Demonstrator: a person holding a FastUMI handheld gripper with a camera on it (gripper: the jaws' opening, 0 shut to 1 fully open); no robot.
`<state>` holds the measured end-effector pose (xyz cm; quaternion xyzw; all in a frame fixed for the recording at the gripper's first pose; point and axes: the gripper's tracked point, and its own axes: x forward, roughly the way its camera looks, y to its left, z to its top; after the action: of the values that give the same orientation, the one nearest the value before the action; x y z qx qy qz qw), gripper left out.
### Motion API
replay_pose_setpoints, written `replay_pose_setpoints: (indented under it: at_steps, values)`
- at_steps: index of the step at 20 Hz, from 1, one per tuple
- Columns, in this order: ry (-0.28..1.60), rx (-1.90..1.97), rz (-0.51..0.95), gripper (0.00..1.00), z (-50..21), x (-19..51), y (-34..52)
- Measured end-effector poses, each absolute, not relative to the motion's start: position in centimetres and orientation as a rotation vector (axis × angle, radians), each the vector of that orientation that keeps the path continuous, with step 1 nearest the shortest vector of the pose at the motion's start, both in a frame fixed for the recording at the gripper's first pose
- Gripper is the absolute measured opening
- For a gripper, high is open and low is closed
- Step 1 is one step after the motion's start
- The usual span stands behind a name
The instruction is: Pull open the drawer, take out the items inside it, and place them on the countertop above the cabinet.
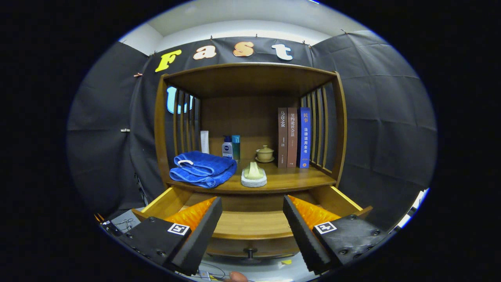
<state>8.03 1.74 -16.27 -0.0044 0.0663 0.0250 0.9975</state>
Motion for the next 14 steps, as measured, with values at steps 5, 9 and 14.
replay_pose_setpoints:
  at_steps: [5,9,14]
  values:
    - [0.123,-0.038,0.045,1.00,-21.5,4.6,1.0]
    - [0.148,-0.013,0.060,1.00,-25.9,3.8,1.0]
    - [0.171,-0.013,0.050,1.00,-28.3,5.5,1.2]
